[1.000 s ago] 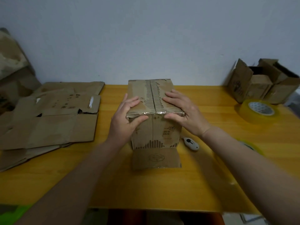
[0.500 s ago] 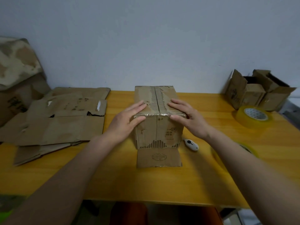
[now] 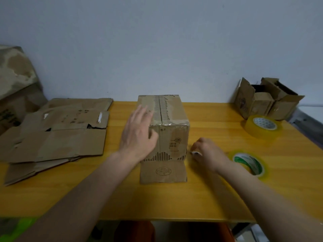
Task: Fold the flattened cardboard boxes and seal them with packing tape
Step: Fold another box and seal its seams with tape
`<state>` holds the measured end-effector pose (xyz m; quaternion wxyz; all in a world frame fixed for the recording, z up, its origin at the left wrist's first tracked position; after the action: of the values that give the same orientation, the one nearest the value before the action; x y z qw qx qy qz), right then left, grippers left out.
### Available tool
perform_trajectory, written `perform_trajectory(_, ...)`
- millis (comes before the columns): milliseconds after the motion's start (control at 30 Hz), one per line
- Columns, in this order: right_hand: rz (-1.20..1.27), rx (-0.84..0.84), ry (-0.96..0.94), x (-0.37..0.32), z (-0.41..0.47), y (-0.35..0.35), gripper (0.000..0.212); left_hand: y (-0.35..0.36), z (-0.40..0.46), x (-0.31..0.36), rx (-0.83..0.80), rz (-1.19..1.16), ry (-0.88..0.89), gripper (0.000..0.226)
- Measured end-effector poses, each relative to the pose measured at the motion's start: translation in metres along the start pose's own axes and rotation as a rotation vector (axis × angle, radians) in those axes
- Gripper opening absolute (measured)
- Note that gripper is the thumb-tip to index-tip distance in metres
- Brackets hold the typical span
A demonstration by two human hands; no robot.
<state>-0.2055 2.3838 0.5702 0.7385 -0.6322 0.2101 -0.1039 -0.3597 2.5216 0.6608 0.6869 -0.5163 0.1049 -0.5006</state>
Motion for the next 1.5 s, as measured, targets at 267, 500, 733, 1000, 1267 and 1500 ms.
perform_trajectory(267,-0.384,-0.174,0.081,0.037,0.006,0.010,0.040,0.042,0.003,0.065,-0.058,0.197,-0.030,0.073)
perform_trajectory(500,0.233,0.365,0.037,-0.002,0.013,-0.071,0.039,0.049,0.015,0.073,0.039,0.141,-0.058,0.062)
perform_trajectory(733,0.333,0.451,-0.074,-0.033,0.024,-0.087,0.037,0.030,-0.002,0.046,0.096,-0.034,0.153,0.050)
perform_trajectory(1000,0.251,0.408,0.037,-0.038,0.044,-0.082,0.041,0.006,-0.026,0.017,0.157,-0.253,0.234,0.041)
perform_trajectory(1267,0.385,0.339,0.227,-0.021,0.048,-0.074,0.049,0.026,-0.035,-0.020,0.044,-0.716,-0.390,0.054)
perform_trajectory(1500,0.248,0.395,0.236,-0.034,0.020,-0.081,0.034,0.014,-0.006,-0.053,-0.049,-0.767,-0.491,0.069)
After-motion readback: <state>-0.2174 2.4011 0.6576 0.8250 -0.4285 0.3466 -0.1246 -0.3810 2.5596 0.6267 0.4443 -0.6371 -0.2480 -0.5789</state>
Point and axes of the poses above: each hand's wrist, its own z-axis towards the middle knuckle, its own y-axis out of the palm, x = y × z, the point moved 9 cm from there along z, towards the middle knuckle, and after that the axes turned 8 degrees about -y, right-handed, at the moved point
